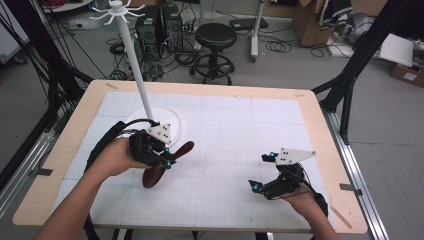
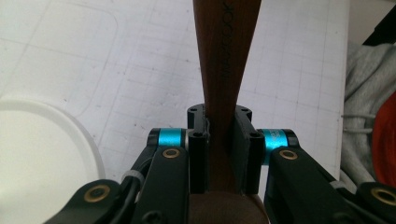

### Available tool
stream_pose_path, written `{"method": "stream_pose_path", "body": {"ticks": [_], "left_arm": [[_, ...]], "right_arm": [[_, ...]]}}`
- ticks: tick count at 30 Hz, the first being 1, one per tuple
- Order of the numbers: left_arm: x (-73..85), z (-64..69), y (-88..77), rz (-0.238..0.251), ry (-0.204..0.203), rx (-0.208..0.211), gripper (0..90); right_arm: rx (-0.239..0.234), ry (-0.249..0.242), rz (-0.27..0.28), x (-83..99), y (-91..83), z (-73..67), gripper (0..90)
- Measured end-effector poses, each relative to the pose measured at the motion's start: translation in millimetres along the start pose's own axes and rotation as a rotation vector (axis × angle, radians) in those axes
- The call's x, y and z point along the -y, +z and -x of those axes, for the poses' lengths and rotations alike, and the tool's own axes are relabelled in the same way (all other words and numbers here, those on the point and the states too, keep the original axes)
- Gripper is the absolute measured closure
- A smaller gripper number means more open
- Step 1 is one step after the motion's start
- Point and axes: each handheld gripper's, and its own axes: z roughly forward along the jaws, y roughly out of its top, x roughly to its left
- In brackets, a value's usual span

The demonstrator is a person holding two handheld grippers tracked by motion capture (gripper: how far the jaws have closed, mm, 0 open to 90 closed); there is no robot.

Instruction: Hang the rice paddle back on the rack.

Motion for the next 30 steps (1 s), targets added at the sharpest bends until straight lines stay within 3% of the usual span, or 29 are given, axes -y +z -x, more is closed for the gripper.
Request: {"method": "stream_pose_path", "body": {"ticks": [11,30], "left_arm": [[4.0,-0.3,-21.3,0.118,-0.017,0.002,78.0],[15.5,-5.9,-63.8,0.252,-0.046,-0.036,78.0]], "right_arm": [[-0.001,0.002,-0.003,0.2,0.0,-0.4,0.6],[-0.007,0.006,0.002,0.0,-0.5,-0.7,0.6]]}}
